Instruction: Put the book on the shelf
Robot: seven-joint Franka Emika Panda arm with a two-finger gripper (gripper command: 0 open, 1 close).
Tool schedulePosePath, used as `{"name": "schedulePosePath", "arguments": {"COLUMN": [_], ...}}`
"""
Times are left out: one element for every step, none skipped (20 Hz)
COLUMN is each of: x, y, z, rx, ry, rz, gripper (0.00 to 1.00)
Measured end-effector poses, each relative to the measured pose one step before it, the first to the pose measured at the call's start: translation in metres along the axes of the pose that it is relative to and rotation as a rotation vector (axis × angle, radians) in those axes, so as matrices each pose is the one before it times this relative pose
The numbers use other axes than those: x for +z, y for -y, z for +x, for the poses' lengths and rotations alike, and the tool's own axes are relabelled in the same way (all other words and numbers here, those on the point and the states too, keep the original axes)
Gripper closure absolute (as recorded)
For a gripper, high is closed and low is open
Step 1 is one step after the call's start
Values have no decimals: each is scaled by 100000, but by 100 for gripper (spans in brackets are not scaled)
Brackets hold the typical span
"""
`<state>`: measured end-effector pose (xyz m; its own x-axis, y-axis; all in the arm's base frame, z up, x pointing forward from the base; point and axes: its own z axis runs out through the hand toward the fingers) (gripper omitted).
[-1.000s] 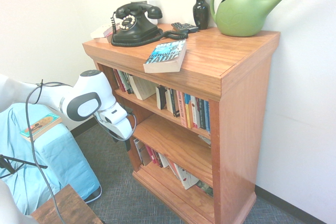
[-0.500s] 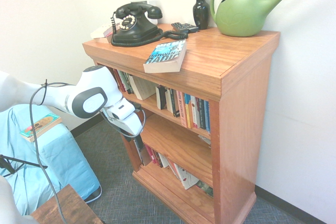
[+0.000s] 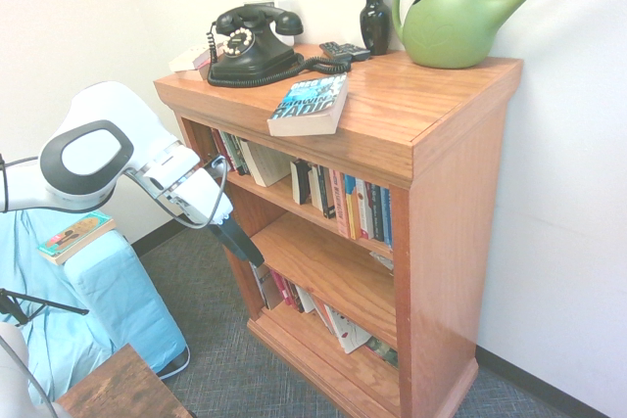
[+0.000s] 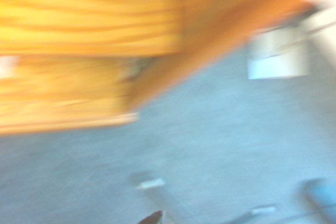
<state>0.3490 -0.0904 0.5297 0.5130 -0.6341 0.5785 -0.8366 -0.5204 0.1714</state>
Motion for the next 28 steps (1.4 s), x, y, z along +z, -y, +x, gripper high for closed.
{"name": "schedulePosePath", "arguments": {"x": [-461, -272, -164, -133, -233, -255, -281, -346, -321, -302, -306, -295, -252, -194, -123, -74, -27, -19, -3, -25, -40, -88, -127, -165, -206, -207, -164, -20], "y": [-1006, -827, -704, -484, -265, -70, 155, 335, 498, 639, 656, 683, 607, 542, 549, 452, 444, 354, 304, 319, 285, 273, 256, 208, 192, 190, 175, 77], "z": [716, 667, 697, 673, 635, 658, 592, 632, 573, 550, 545, 589, 655, 628, 510, 470, 352, 372, 350, 282, 203, 98, 41, 59, 81, 109, 168, 197], "rx": [-270, -962, -1436, -1749, -2127, -2237, -2513, -2800, -3023, -3073, -2712, -2528, -1945, -1746, -1668, -1345, -1197, -958, -1003, -870, -864, -911, -812, -594, -447, -323, -203, -125], "ry": [-4723, -4789, -4801, -4319, -4414, -4260, -4007, -4069, -3948, -3623, -3312, -3282, -3223, -3338, -3427, -2995, -2439, -1956, -1627, -1398, -1261, -1137, -892, -821, -837, -917, -1033, -763], "rz": [-2368, -2790, -2958, -2440, -1966, -1492, -1048, -782, -454, -439, -315, -207, -301, -481, -650, -541, -302, -12, 106, 181, 204, 229, 340, 444, 591, 908, 1147, 579], "gripper": [0, 0, 0, 0, 0, 0, 0, 0, 0, 0, 0, 0, 0, 0, 0, 0, 0, 0, 0, 0, 0, 0, 0, 0, 0, 0, 0, 0]}}
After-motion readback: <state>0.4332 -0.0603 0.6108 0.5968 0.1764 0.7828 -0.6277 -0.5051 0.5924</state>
